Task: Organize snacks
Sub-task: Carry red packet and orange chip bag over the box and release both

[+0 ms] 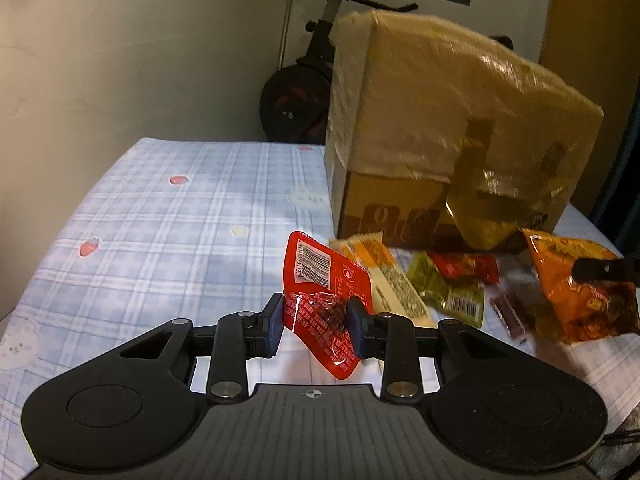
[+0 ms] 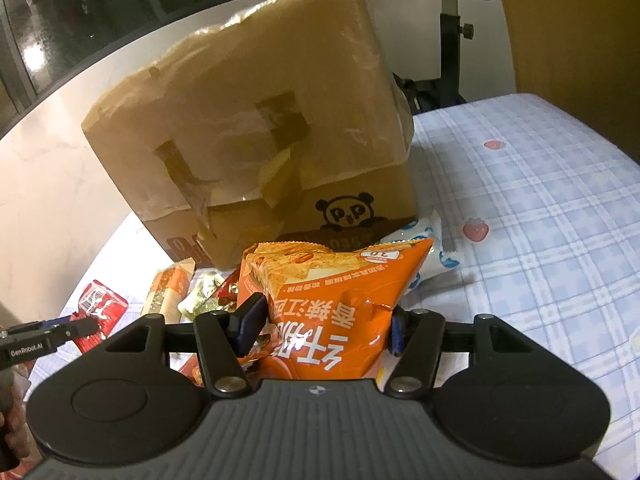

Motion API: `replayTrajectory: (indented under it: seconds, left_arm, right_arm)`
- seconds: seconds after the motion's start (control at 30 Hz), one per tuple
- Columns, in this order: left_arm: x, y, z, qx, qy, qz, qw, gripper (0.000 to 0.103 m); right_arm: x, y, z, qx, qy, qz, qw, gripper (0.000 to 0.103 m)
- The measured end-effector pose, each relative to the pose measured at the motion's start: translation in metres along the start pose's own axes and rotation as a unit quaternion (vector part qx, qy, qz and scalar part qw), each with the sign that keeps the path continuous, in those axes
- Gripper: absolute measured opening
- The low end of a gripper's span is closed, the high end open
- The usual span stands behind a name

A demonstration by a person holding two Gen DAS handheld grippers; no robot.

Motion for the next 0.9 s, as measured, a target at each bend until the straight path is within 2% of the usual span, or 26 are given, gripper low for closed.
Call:
replayTrajectory:
  seconds: [0.33, 0.67, 0.9]
  left_arm:
    - [-0.025, 0.027, 0.011, 0.005, -0.009, 0.043, 0.999, 0.035]
    - [-0.053, 0.066, 0.044, 0.03, -0.042, 0.099, 0.9937, 0.035]
    - [-0.066, 0.096, 0.067, 0.047, -0.062, 0.132, 0.9882, 0.035]
  right_arm:
    - [-0.031, 0.016, -0.004, -0.007, 0.009, 0.044, 0.999, 0.061]
    - [-0.084, 0.059, -0.01, -0.019, 0.021, 0.125, 0.992, 0.061]
    - [-0.108, 0.089, -0.015, -0.032, 0.029, 0.162, 0.986, 0.061]
Point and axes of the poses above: each gripper's, at about its wrist camera, not at the fingertips, and x roughly the way its jaws point, z to its right, y to its top, the point moved 2 cm from there along x, roughly the way its jaws point, and after that the axes turned 9 degrees about -z, right-handed, at the moved point
